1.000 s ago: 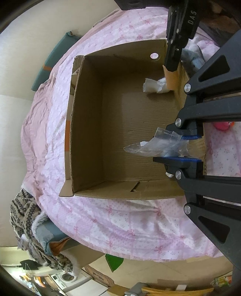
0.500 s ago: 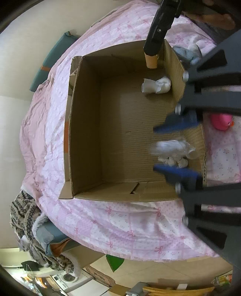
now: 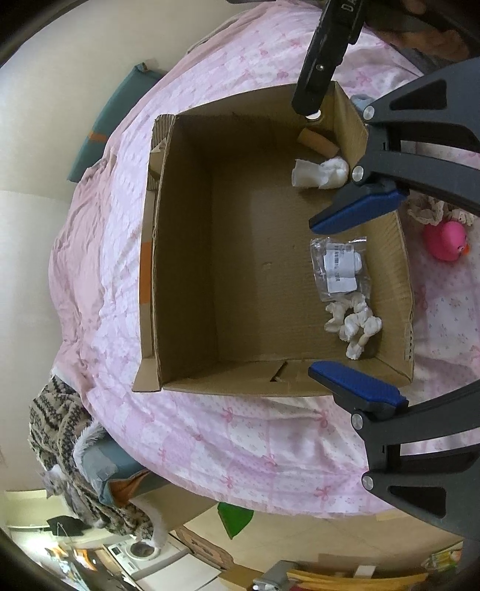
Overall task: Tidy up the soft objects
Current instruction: 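Withdraw both open tools from the box toward the remaining items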
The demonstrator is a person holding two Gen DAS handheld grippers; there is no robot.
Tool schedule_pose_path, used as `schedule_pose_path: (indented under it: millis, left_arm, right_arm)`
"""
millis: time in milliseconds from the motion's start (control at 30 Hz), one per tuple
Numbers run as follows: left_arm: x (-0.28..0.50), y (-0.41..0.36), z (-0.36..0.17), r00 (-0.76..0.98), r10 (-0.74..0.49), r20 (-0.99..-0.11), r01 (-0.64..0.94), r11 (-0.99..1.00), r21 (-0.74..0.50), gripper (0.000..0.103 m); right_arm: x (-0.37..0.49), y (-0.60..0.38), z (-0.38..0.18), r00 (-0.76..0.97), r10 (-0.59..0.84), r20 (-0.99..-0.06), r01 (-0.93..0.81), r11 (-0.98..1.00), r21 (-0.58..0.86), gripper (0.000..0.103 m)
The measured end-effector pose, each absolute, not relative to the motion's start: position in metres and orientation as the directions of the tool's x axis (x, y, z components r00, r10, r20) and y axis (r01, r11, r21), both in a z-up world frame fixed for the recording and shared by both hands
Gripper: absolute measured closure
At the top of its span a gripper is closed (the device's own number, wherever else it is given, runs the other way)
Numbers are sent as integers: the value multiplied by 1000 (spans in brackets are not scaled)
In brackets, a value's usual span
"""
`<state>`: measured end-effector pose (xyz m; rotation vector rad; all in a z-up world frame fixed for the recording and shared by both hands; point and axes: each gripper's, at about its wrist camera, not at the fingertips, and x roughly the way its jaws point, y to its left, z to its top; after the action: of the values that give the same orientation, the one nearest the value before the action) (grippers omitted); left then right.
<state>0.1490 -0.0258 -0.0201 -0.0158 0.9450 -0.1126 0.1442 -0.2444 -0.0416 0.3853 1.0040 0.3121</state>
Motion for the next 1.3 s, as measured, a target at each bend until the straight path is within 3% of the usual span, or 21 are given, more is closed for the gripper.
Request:
schedule_pose_path:
  millis: [700,1300]
  left_arm:
    - [115,-5,3,619,-69,-782,25,997,-69,35]
    - [76,-9,-16,541,-116,-833,13,992,-129,35]
  right_arm:
    - [123,-254,-27,555,389,-735,-53,899,435,26]
    - [87,-253,-40,503,381,-775,10,895,447,26]
